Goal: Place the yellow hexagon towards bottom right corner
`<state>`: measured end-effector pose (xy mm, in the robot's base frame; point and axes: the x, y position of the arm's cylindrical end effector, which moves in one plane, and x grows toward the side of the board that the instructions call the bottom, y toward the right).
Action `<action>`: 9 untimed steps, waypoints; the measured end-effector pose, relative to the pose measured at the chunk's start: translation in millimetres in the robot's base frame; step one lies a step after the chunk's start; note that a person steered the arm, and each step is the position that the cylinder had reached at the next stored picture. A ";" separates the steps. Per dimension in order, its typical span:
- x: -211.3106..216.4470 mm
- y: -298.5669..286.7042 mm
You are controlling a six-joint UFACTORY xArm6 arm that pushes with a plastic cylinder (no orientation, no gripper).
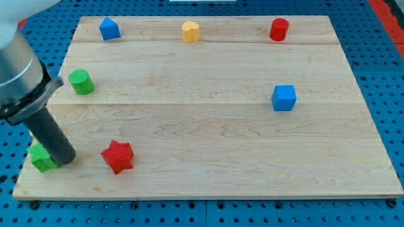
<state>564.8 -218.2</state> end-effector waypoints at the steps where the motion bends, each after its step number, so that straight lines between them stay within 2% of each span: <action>1: 31.6 7.7; 2: 51.8 -29.0; 3: 35.7 -85.4; 4: 12.7 -85.2; 5: -36.2 -61.5; 6: -42.5 4.0; 7: -42.5 45.9; 8: -28.9 -11.6; 9: -26.0 -39.3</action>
<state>538.7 -257.6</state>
